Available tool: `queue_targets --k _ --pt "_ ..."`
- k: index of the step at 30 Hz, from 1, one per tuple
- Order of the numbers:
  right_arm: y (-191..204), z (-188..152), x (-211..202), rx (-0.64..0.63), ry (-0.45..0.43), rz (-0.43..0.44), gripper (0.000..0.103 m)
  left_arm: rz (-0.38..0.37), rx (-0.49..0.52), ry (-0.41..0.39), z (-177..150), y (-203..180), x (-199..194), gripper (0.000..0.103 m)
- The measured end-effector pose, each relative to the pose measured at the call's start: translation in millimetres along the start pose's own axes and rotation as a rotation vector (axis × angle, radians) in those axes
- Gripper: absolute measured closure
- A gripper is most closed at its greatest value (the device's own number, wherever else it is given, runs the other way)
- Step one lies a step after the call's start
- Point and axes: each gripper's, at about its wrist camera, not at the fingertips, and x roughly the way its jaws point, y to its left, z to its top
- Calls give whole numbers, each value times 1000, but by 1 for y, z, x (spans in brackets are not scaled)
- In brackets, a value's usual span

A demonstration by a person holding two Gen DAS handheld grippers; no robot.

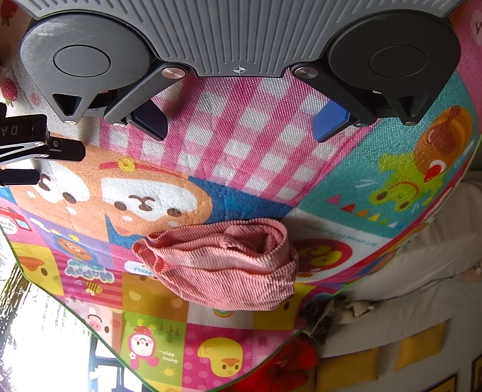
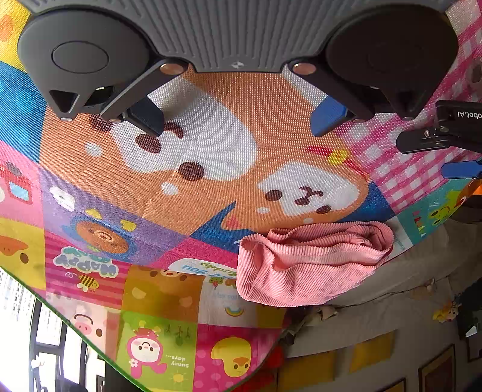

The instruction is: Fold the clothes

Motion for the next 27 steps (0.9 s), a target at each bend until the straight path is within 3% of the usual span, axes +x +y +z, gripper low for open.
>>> queue_targets --k 27 --pt "0 0 -2 3 -1 4 0 -2 -4 -2 0 0 0 0"
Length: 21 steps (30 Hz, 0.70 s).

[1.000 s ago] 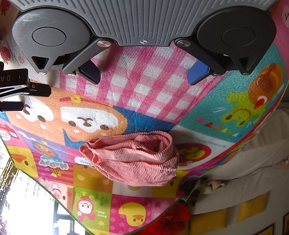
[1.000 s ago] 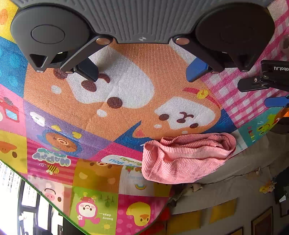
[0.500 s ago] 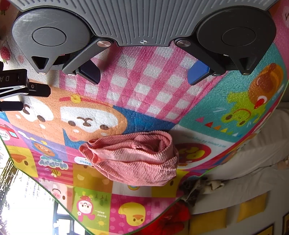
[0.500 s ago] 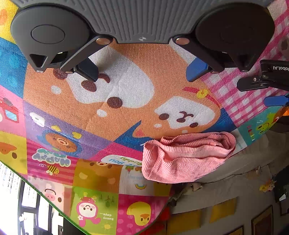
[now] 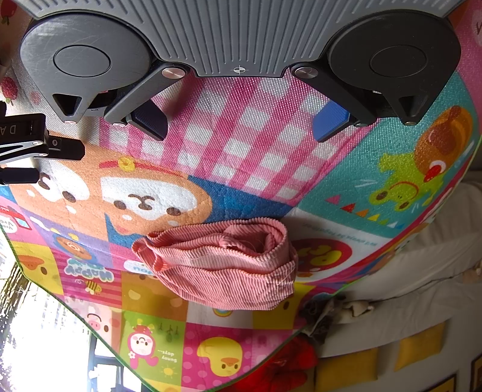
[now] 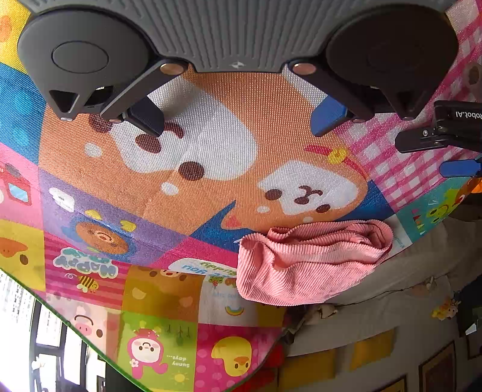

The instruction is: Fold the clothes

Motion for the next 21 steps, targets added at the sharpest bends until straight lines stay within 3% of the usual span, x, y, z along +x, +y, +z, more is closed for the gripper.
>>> queue_targets --k 21 --pt "2 0 1 -14 8 -12 0 4 6 4 0 -1 0 0"
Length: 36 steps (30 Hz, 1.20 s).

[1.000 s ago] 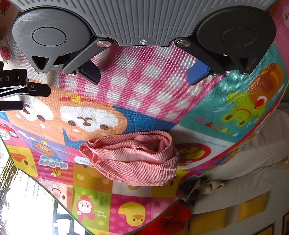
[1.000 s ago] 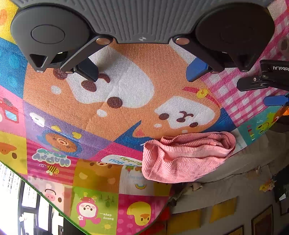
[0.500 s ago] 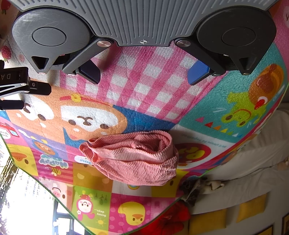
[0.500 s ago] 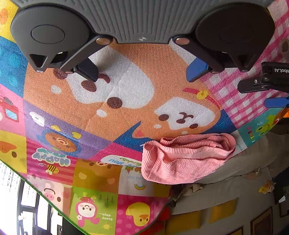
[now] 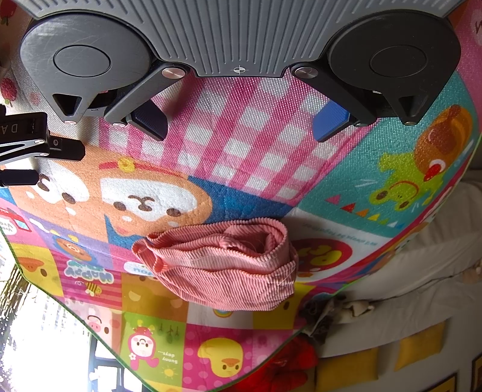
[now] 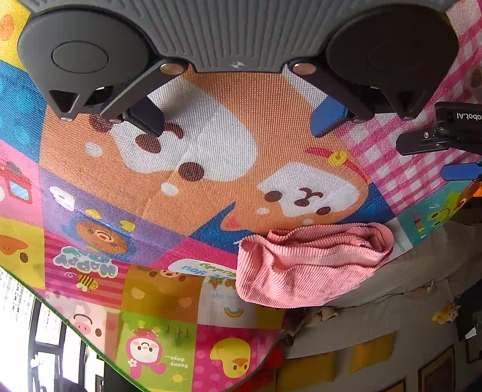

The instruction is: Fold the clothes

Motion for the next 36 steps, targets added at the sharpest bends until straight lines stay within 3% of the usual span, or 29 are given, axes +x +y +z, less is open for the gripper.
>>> queue_targets --k 20,24,36 --pt "7 2 -3 -53 6 -43 0 -14 -12 -1 0 3 -2 0" --pt "-3 0 -1 7 5 -8 0 -12 -11 0 0 3 -2 0" --pt "0 -1 0 23 -6 -31 0 -27 -31 -11 -1 6 -4 0"
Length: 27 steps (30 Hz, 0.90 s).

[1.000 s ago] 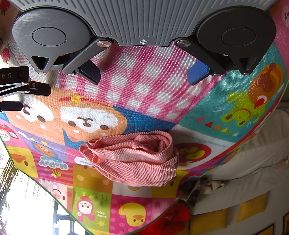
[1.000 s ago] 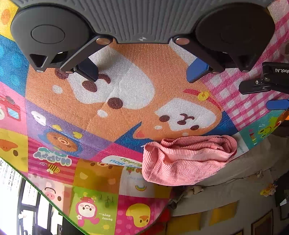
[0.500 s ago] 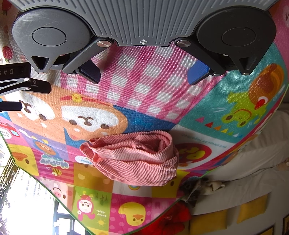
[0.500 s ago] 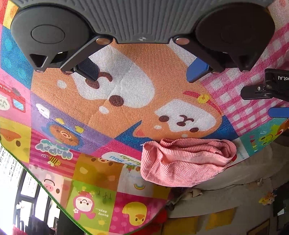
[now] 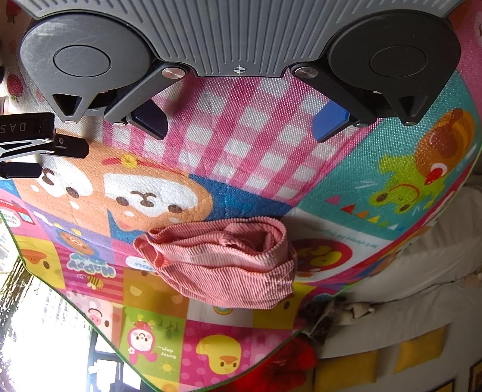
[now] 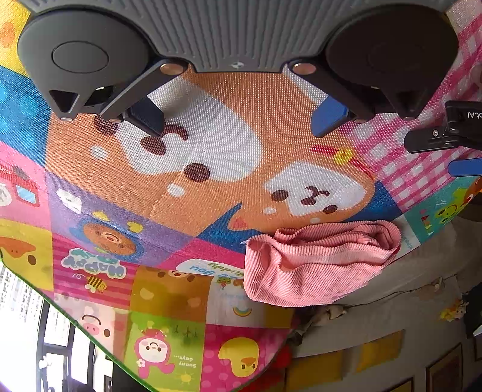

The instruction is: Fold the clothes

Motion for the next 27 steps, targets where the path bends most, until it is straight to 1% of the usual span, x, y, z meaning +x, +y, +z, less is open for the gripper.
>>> queue_targets --k 27 --pt "0 1 0 3 -6 -3 0 -3 -4 -3 0 0 -1 0"
